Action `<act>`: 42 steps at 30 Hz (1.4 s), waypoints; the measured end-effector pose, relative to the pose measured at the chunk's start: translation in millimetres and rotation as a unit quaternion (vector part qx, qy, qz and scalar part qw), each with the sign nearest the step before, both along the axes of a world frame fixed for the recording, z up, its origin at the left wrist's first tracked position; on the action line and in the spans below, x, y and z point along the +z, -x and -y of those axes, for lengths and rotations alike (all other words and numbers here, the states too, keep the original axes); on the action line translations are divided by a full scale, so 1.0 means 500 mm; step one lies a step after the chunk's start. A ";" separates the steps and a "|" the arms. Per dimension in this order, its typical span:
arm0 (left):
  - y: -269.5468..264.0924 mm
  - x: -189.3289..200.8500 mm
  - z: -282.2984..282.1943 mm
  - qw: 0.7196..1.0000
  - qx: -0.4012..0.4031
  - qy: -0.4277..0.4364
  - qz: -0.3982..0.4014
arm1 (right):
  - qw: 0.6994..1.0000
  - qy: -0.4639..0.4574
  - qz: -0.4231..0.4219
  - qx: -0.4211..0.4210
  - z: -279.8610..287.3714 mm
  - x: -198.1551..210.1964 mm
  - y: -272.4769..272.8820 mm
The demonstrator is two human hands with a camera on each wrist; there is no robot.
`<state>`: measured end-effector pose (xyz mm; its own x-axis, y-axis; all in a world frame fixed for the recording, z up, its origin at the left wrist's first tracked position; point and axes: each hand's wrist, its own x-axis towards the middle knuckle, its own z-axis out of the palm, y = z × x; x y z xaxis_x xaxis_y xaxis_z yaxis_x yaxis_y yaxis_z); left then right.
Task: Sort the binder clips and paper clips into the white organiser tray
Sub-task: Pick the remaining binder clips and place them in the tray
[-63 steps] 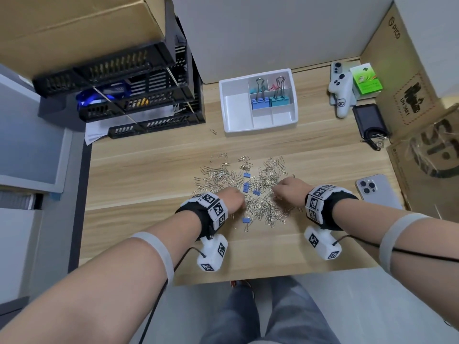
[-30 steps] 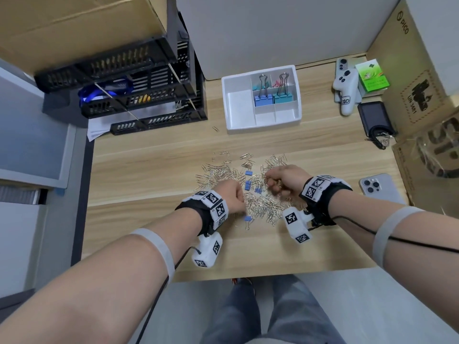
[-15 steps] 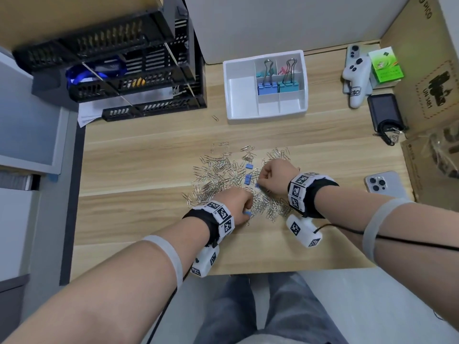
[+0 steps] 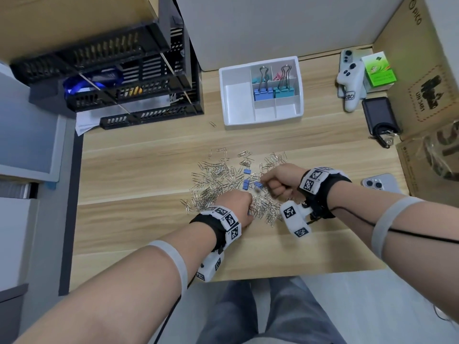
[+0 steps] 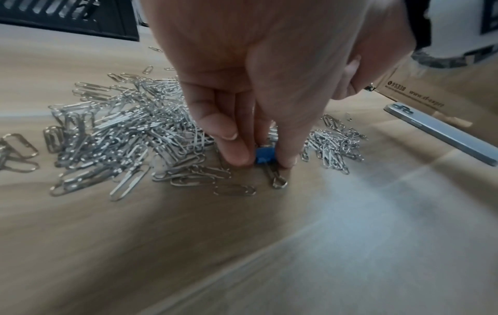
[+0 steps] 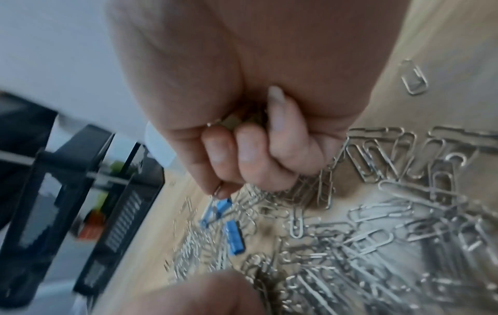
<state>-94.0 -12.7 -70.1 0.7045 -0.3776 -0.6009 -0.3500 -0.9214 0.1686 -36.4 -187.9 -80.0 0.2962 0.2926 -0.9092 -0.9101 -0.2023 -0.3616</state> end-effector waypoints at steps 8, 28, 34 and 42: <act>-0.011 0.026 0.003 0.988 0.119 0.071 -0.071 | 0.991 -0.086 -0.098 -0.013 0.000 0.018 0.004; -0.099 0.066 -0.094 0.672 0.601 0.343 -0.265 | 0.958 0.079 0.269 0.065 -0.088 0.082 -0.034; -0.080 0.048 -0.104 0.901 0.380 0.198 -0.060 | 0.860 0.273 0.374 0.216 -0.062 0.035 -0.033; -0.084 0.028 -0.066 0.978 0.155 0.138 0.001 | 0.798 0.322 0.404 0.311 -0.089 0.006 -0.051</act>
<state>-51.9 20.3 -56.1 0.8114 -0.2939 -0.5052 -0.0616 -0.9026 0.4261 -10.7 -143.3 -76.8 0.8419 0.1601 -0.5153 -0.0837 -0.9046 -0.4179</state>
